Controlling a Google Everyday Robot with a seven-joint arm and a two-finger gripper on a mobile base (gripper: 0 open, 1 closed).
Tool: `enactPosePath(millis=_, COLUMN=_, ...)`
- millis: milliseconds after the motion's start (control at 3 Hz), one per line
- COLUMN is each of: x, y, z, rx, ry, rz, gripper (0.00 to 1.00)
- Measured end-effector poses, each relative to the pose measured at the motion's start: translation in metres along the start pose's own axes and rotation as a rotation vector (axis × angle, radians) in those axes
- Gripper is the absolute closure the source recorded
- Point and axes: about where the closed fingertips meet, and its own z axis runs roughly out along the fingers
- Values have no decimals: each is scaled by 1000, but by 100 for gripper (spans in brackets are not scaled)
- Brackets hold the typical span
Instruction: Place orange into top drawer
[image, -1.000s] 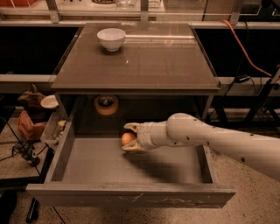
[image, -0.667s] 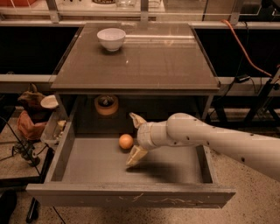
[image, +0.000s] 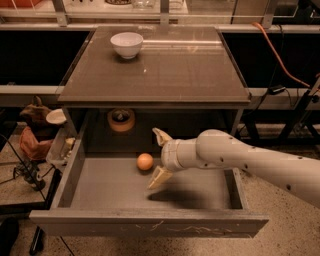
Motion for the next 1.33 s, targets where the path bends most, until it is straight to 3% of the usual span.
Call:
enactPosePath(millis=333, x=2, y=-1, z=-59, rx=79, ry=68, rz=61, gripper=0)
enactPosePath(millis=667, x=-7, y=-12, z=-151, rx=194, ry=174, rz=99, gripper=0)
enactPosePath(millis=1000, x=-27, y=-26, z=-232, rx=273, ry=311, rz=92, gripper=0)
enactPosePath(millis=1333, x=-76, y=-42, z=-312, rx=371, ry=454, rz=47, gripper=0)
